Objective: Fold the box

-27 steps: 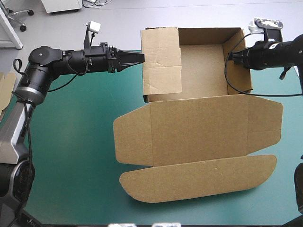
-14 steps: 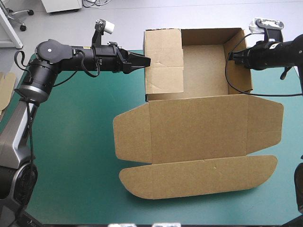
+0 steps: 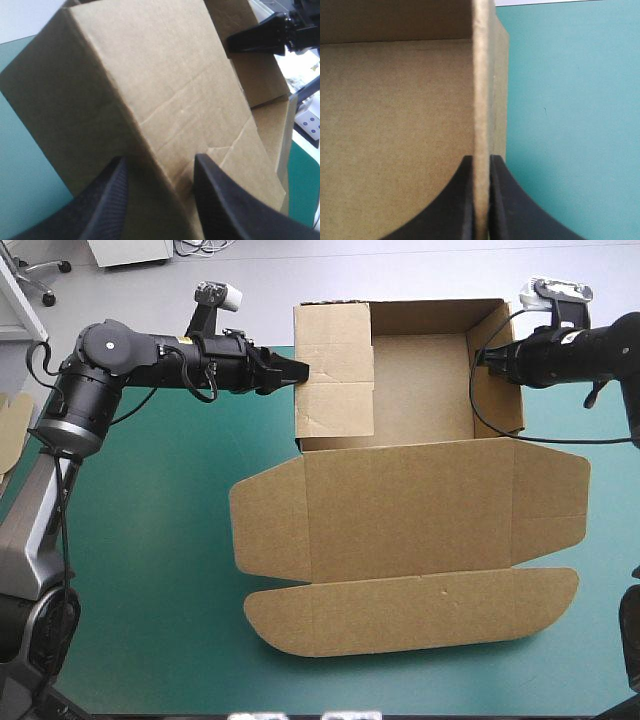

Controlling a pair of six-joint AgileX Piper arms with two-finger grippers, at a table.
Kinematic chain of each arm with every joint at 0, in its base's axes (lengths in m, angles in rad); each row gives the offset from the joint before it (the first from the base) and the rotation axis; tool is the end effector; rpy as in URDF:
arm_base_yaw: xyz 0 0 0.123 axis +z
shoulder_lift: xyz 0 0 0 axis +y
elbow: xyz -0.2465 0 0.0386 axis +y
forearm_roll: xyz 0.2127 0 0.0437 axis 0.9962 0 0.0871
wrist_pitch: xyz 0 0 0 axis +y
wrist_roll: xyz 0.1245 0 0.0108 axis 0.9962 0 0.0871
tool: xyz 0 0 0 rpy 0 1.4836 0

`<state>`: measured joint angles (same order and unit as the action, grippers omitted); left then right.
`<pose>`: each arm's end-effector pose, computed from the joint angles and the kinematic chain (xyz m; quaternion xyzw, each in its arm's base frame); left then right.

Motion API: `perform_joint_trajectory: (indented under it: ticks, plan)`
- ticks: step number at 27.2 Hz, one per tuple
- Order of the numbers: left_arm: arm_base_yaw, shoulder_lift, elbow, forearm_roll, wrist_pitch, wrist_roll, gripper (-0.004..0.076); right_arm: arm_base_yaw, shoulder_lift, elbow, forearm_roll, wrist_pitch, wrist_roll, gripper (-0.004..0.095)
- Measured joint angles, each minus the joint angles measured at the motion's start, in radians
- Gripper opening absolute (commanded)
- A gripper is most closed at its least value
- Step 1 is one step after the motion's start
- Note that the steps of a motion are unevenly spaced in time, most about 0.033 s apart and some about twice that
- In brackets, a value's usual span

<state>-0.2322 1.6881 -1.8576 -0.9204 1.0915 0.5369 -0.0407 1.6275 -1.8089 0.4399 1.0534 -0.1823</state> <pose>0.3127 -0.1647 0.3919 0.2679 0.7934 -0.3873 0.3856 0.3410 0.0324 0.3699 -0.0368 0.9012 0.1736 0.3955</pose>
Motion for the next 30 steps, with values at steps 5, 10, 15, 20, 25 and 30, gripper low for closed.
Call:
perform_joint_trajectory:
  ticks: [5, 10, 15, 20, 25, 30]
  plan:
    - [-0.001, 0.0, -0.001, 0.036, -0.007, -0.047, 0.031, 0.044, 0.013, 0.0, -0.032, -0.006, 0.034, -0.0026]
    - [-0.003, 0.0, -0.001, 0.059, -0.008, -0.074, 0.031, 0.067, 0.035, 0.0, -0.042, -0.011, 0.058, -0.0025]
    - [-0.004, 0.009, -0.001, 0.137, -0.008, -0.122, 0.031, 0.091, 0.054, 0.0, -0.052, -0.023, 0.071, -0.0025]
    - [-0.007, 0.014, -0.001, 0.214, -0.005, -0.157, 0.031, 0.127, 0.073, 0.0, -0.086, -0.035, 0.106, -0.0025]
    - [-0.01, 0.014, -0.001, 0.332, -0.005, -0.216, 0.031, 0.159, 0.09, 0.001, -0.089, -0.051, 0.127, -0.0026]
    - [-0.011, 0.014, -0.001, 0.406, -0.004, -0.254, 0.031, 0.169, 0.096, 0.001, -0.088, -0.053, 0.145, -0.0022]
